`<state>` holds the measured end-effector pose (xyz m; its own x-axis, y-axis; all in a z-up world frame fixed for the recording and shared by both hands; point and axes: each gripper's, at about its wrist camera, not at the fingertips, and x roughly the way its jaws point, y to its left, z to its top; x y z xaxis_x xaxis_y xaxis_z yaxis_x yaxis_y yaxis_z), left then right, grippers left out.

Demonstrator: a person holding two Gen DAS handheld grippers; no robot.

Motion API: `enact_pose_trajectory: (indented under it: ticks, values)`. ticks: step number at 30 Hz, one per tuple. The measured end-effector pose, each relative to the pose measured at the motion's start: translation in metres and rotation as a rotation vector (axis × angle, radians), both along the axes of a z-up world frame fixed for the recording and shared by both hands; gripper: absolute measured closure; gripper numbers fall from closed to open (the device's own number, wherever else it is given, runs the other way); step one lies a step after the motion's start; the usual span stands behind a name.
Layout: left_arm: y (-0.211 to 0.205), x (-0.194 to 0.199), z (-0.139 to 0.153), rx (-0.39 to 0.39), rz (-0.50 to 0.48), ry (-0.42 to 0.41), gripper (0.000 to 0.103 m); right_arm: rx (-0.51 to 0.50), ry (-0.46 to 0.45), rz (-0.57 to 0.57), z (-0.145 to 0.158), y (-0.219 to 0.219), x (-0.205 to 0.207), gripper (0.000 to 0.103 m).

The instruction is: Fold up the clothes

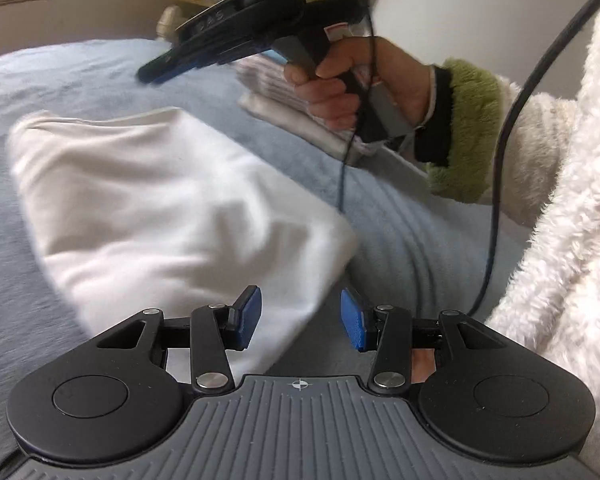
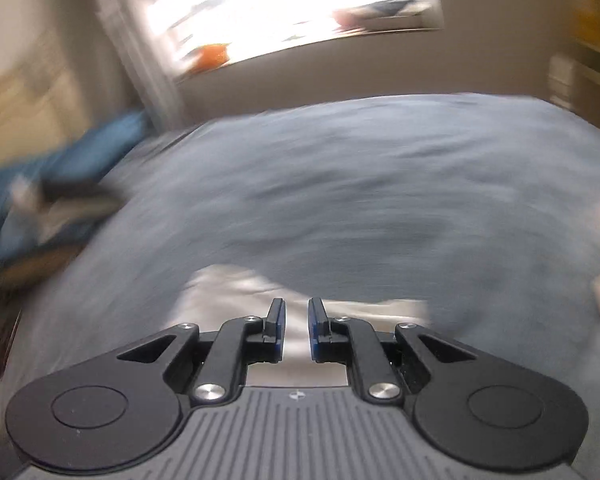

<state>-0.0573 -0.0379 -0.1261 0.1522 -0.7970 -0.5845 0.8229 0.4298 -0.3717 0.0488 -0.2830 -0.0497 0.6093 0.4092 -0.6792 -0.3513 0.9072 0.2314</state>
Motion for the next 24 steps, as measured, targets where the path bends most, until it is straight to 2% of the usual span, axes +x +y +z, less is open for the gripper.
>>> enact_pose_trajectory:
  ticks: [2,4,6,7,8,11,12,15,17,19,20,22,24]
  values:
    - [0.004,0.006,-0.012,0.035,0.053,0.045,0.060,-0.031,0.038,0.122,-0.007,0.042,0.008,0.091]
    - [0.006,0.011,-0.026,0.025,0.099,0.110,0.060,-0.100,0.070,0.187,-0.026,0.077,0.022,0.091]
    - [0.005,0.010,-0.034,0.000,0.138,0.125,0.061,-0.195,0.094,0.152,-0.056,0.096,0.041,0.091]
    - [0.002,0.008,-0.035,-0.010,0.143,0.118,0.060,-0.196,0.110,0.107,-0.069,0.095,0.054,0.092]
    - [0.000,0.006,-0.034,-0.011,0.137,0.107,0.060,-0.170,0.129,0.071,-0.071,0.091,0.062,0.099]
    - [-0.001,-0.001,-0.034,-0.019,0.117,0.101,0.060,-0.112,0.163,0.005,-0.057,0.083,0.071,0.096]
    - [-0.001,-0.001,-0.034,-0.024,0.115,0.106,0.060,-0.120,0.151,0.014,-0.048,0.085,0.065,0.096]
    - [-0.001,-0.002,-0.035,-0.035,0.113,0.122,0.060,-0.046,0.170,0.085,-0.029,0.093,0.053,0.095]
    - [-0.003,-0.001,-0.035,-0.037,0.114,0.130,0.060,-0.060,0.193,0.096,-0.039,0.102,0.059,0.095]
    - [-0.004,-0.001,-0.034,-0.038,0.119,0.126,0.060,-0.097,0.232,0.040,-0.068,0.106,0.079,0.099]
    - [-0.005,-0.002,-0.034,-0.037,0.122,0.122,0.060,-0.037,0.252,-0.003,-0.076,0.098,0.087,0.103]
    - [-0.006,-0.005,-0.033,-0.037,0.129,0.119,0.060,0.105,0.267,-0.091,-0.078,0.077,0.094,0.103]
    - [-0.008,-0.004,-0.031,-0.037,0.134,0.115,0.060,0.147,0.241,-0.160,-0.065,0.059,0.086,0.098]
